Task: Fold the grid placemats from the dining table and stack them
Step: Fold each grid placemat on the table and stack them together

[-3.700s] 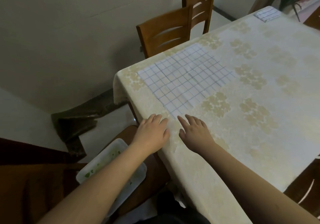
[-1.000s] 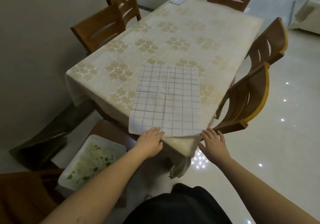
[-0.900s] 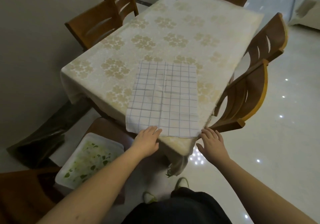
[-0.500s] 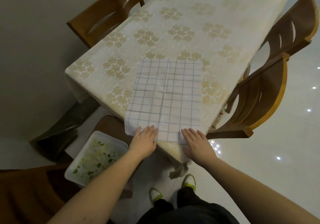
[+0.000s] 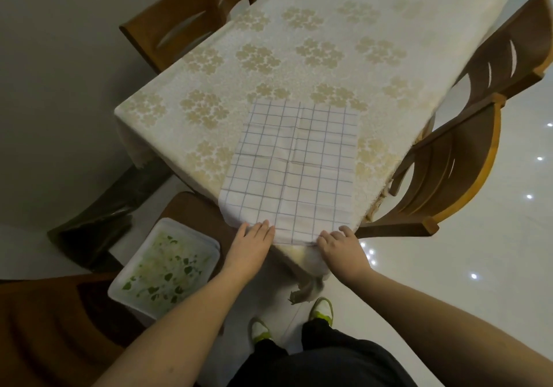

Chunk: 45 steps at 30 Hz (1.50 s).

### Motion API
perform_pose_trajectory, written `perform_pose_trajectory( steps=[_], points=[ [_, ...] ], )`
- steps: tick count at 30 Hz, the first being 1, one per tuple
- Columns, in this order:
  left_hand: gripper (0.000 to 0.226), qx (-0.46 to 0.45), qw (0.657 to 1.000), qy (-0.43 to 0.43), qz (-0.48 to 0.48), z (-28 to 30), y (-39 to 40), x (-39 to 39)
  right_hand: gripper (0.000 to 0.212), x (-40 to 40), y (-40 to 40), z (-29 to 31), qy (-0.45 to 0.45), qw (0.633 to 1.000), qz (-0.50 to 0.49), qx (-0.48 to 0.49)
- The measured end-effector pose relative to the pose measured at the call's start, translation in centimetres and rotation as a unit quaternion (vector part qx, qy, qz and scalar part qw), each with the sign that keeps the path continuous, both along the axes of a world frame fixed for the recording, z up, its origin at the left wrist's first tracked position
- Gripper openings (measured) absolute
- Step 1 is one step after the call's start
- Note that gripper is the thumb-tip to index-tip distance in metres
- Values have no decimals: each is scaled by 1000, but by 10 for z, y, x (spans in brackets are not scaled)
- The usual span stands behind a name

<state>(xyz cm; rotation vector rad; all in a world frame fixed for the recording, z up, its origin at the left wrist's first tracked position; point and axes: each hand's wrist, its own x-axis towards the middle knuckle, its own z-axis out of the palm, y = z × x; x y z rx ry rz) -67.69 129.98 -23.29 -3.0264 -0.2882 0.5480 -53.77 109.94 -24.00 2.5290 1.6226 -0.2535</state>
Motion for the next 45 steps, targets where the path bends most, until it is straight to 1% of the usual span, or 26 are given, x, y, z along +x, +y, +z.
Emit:
perform_pose_trajectory(
  steps=[2,5,6,7,9,11,13,15,18,20,24,25,27,30,35,39,41,43,45],
  points=[
    [61,-6,1000,3,-5,1,2,-1,14,-5,0,5,-4,999,-41,25],
    [39,-11,1000,-23,-3,6,5,-2,9,-16,0,16,-18,990,-111,84],
    [36,-15,999,-35,0,7,6,-3,6,-20,1,20,-12,986,-135,98],
    [39,-18,998,-53,0,6,7,-5,4,-22,0,24,-8,982,-158,107],
    [61,-24,997,-77,5,6,7,-11,3,-29,0,30,-4,973,-196,122],
    [80,-27,997,-71,2,8,5,-15,2,-34,1,38,-11,965,-215,150],
    [86,-27,997,-67,12,11,3,-16,2,-40,3,46,-13,957,-233,173],
    [79,-26,996,-81,31,16,3,-15,5,-46,5,52,-21,951,-238,195],
    [58,-41,992,-110,48,22,11,-15,7,-52,6,60,-30,948,-239,208],
    [46,-57,990,-118,48,25,21,-17,8,-53,3,63,-32,949,-240,204],
    [25,-40,986,-156,33,34,55,-26,8,-51,-2,65,-35,952,-253,168],
    [21,-45,987,-150,38,39,64,-29,6,-49,-4,66,-39,952,-259,158],
    [20,-46,986,-153,39,48,81,-34,4,-46,-7,68,-47,949,-278,142],
    [19,-38,979,-192,54,65,105,-35,4,-42,-10,73,-44,937,-314,149],
    [16,-123,949,-267,112,80,142,-29,7,-35,-10,83,-53,918,-345,188],
    [18,-175,935,-264,159,98,151,-15,13,-23,-2,91,-53,903,-358,233],
    [18,-209,921,-276,177,106,152,-6,14,-14,4,96,-51,894,-365,254],
    [18,-250,900,-296,200,112,151,3,17,-4,9,103,-40,884,-376,274],
    [21,-295,866,-319,247,115,153,11,18,6,14,109,-18,871,-385,303]
  ],
)
